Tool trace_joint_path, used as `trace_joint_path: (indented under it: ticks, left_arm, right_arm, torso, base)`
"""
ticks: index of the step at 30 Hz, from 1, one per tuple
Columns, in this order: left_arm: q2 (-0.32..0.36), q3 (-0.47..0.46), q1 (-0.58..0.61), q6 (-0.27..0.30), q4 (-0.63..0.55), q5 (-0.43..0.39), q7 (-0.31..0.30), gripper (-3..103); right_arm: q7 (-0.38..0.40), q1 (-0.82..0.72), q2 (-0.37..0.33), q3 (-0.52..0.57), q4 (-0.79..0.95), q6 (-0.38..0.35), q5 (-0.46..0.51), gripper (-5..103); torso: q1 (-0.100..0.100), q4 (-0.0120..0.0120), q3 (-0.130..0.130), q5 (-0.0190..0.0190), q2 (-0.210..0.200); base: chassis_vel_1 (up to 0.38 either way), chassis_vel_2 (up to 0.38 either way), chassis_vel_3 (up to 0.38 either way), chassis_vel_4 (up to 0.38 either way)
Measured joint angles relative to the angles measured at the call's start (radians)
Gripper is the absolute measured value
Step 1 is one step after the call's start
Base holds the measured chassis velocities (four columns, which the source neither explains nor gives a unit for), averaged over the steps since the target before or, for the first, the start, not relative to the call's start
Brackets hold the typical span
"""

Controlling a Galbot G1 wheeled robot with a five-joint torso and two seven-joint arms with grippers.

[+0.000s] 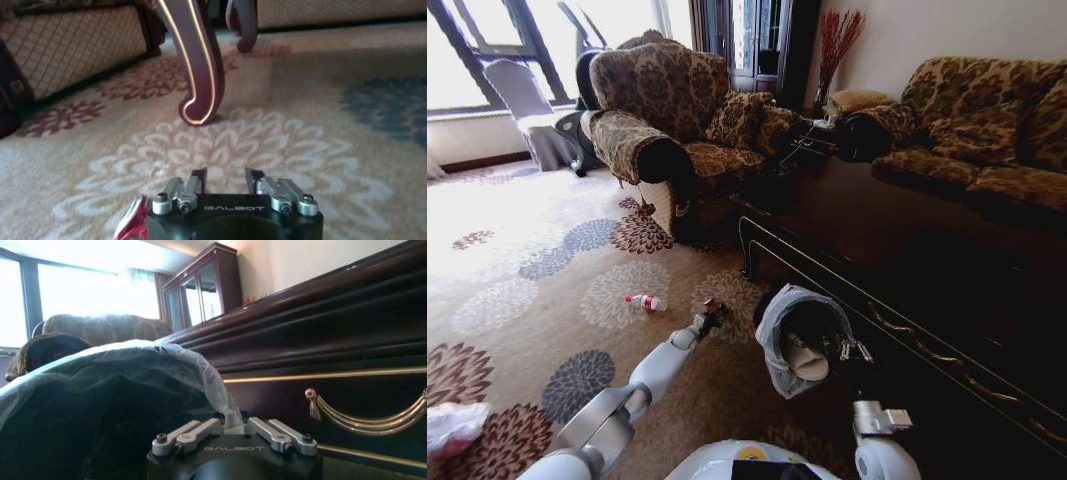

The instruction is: Pick up the trash from the ground and place it into the trash bin.

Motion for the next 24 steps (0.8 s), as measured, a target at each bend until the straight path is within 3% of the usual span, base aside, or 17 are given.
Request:
trace_joint_path:
  ticks: [1, 5, 6, 7, 9, 10, 15, 19, 22, 24]
  left_arm:
    - [0.0, 0.0, 0.0, 0.0, 0.0, 0.0, 0.0, 39]
    - [0.003, 0.0, -0.002, 0.001, 0.006, -0.016, -0.003, 60]
    - [0.003, 0.0, -0.002, 0.001, 0.006, -0.016, -0.003, 60]
    - [-0.003, -0.003, -0.009, 0.0, 0.03, -0.013, -0.004, 60]
    - [-0.023, -0.011, -0.027, -0.005, 0.089, -0.003, -0.007, 72]
    - [-0.023, -0.011, -0.027, -0.005, 0.089, -0.003, -0.007, 72]
    - [-0.046, -0.01, -0.049, -0.02, 0.169, 0.026, -0.007, 94]
    - [-0.074, -0.027, -0.061, -0.016, 0.217, 0.064, -0.012, 86]
    - [-0.088, -0.036, -0.071, -0.026, 0.246, 0.082, 0.011, 70]
    - [-0.09, -0.038, -0.071, -0.027, 0.247, 0.083, 0.013, 70]
  right_arm:
    - [0.0, 0.0, 0.0, 0.0, 0.0, 0.0, 0.0, 0]
    - [0.0, 0.012, 0.002, -0.006, -0.005, 0.0, 0.0, 0]
    - [0.0, 0.012, 0.002, -0.006, -0.005, 0.0, 0.0, 0]
    - [0.0, 0.012, 0.002, -0.007, -0.005, 0.0, 0.0, 0]
    - [0.0, 0.011, 0.002, -0.007, -0.007, -0.001, 0.0, 0]
    - [0.0, 0.011, 0.002, -0.007, -0.007, -0.001, 0.0, 0]
    - [0.0, 0.001, 0.0, -0.003, -0.007, -0.001, 0.001, 0]
    - [0.0, 0.0, -0.003, -0.002, -0.009, 0.0, 0.002, 0]
    - [0.0, -0.009, -0.004, 0.001, -0.012, 0.007, 0.004, 0]
    - [0.0, -0.011, -0.004, 0.002, -0.013, 0.009, 0.005, 0]
  torso:
    - [0.0, 0.0, 0.0, 0.0, 0.0]
    - [0.0, 0.0002, 0.0, 0.0, 0.0]
    - [0.0, 0.0002, 0.0, 0.0, 0.0]
    - [0.0, 0.0002, 0.0, -0.0001, 0.0]
    - [0.0, 0.0001, 0.0, 0.0, 0.0]
    - [0.0, 0.0001, 0.0, 0.0, 0.0]
    - [0.0, 0.0, 0.0, 0.0001, 0.0]
    - [0.0, 0.0, 0.0, -0.0002, 0.0]
    - [0.0, 0.0001, 0.0, 0.0003, 0.0]
    - [0.0, 0.0001, 0.0, 0.0003, 0.0]
  base:
    - [0.0, 0.0, 0.0, 0.0]
    - [0.0, 0.0, 0.0, 0.0]
    - [0.0, 0.0, 0.0, 0.0]
    - [0.0, 0.0, 0.0, 0.0]
    - [0.0, 0.0, 0.0, 0.0]
    - [0.0, 0.0, 0.0, 0.0]
    - [0.0, 0.0, 0.0, 0.0]
    - [0.0, 0.0, 0.0, 0.0]
    - [0.0, 0.0, 0.0, 0.0]
    - [0.0, 0.0, 0.0, 0.0]
